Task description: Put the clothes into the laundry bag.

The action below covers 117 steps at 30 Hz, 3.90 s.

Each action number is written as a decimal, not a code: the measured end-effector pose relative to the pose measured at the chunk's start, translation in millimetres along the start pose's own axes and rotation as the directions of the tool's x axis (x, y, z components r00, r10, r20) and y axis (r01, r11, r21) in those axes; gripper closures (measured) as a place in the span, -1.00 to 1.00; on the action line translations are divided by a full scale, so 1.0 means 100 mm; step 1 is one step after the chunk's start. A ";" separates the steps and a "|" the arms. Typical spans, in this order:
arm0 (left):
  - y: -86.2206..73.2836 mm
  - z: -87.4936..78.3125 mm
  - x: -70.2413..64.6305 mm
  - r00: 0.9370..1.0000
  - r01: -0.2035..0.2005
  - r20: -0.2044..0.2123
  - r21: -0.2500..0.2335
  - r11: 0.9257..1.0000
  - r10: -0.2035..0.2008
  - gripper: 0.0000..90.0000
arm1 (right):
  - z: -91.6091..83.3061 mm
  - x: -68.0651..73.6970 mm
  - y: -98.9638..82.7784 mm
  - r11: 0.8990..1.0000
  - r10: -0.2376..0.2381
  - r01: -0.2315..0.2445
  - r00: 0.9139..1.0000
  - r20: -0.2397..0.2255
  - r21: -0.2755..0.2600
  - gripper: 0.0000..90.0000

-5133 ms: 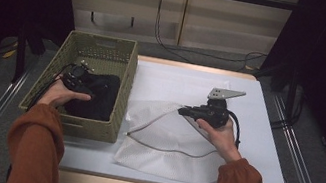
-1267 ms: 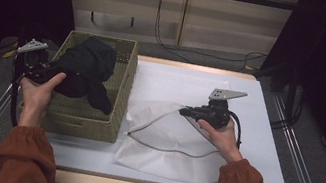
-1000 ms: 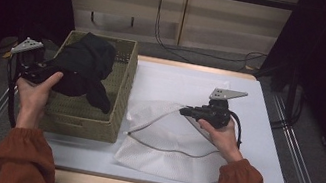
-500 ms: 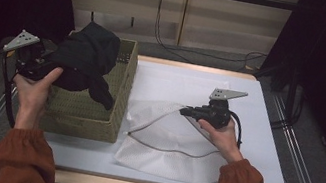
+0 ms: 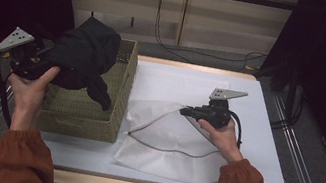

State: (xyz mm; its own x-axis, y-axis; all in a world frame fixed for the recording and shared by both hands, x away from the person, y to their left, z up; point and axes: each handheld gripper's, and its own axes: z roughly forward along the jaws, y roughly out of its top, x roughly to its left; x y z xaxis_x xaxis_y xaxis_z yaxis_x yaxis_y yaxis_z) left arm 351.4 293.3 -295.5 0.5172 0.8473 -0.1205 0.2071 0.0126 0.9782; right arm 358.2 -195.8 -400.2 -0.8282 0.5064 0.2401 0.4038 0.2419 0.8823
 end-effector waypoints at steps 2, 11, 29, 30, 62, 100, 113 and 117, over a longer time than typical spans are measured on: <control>0.03 -0.02 -0.02 1.000 -0.017 0.008 0.001 1.000 0.017 0.42 | 0.00 0.00 0.00 1.000 0.003 -0.003 1.000 -0.001 0.002 0.97; 0.14 -0.10 -0.18 0.998 -0.046 0.035 -0.018 0.999 0.047 0.41 | 0.01 -0.01 -0.01 1.000 0.004 -0.004 1.000 -0.003 0.007 0.97; 0.29 -0.17 -0.47 0.990 -0.075 0.113 -0.055 0.996 0.081 0.41 | 0.02 -0.02 -0.01 1.000 0.006 -0.006 1.000 -0.006 0.012 0.97; 0.29 -0.16 -0.50 0.990 -0.075 0.115 -0.054 0.996 0.081 0.41 | 0.03 -0.02 -0.02 1.000 0.009 -0.009 1.000 -0.007 0.015 0.97; 0.08 0.21 -1.09 0.939 -0.160 0.310 0.019 0.987 0.147 0.40 | 0.05 -0.04 -0.03 1.000 0.020 -0.020 1.000 -0.006 0.021 0.97; -0.41 0.43 -1.63 0.875 -0.301 0.426 0.108 0.948 0.229 0.39 | 0.06 -0.06 -0.05 0.999 0.032 -0.032 0.999 -0.002 0.025 0.97; -0.65 0.51 -1.81 0.846 -0.369 0.458 0.135 0.919 0.273 0.38 | 0.06 -0.07 -0.05 0.999 0.035 -0.035 0.999 0.016 0.016 0.97; -0.72 0.58 -1.88 0.836 -0.386 0.475 0.152 0.910 0.275 0.38 | 0.06 -0.07 -0.05 0.999 0.037 -0.037 0.999 0.015 0.018 0.97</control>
State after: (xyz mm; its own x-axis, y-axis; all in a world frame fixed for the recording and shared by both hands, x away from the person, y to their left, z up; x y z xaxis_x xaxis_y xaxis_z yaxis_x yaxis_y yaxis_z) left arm 287.5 102.0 -353.6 0.8840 0.4592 0.0880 0.1153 -0.3964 0.9108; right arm 364.3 -195.3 -409.0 -0.8069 0.5273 0.2661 0.4407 0.2376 0.8656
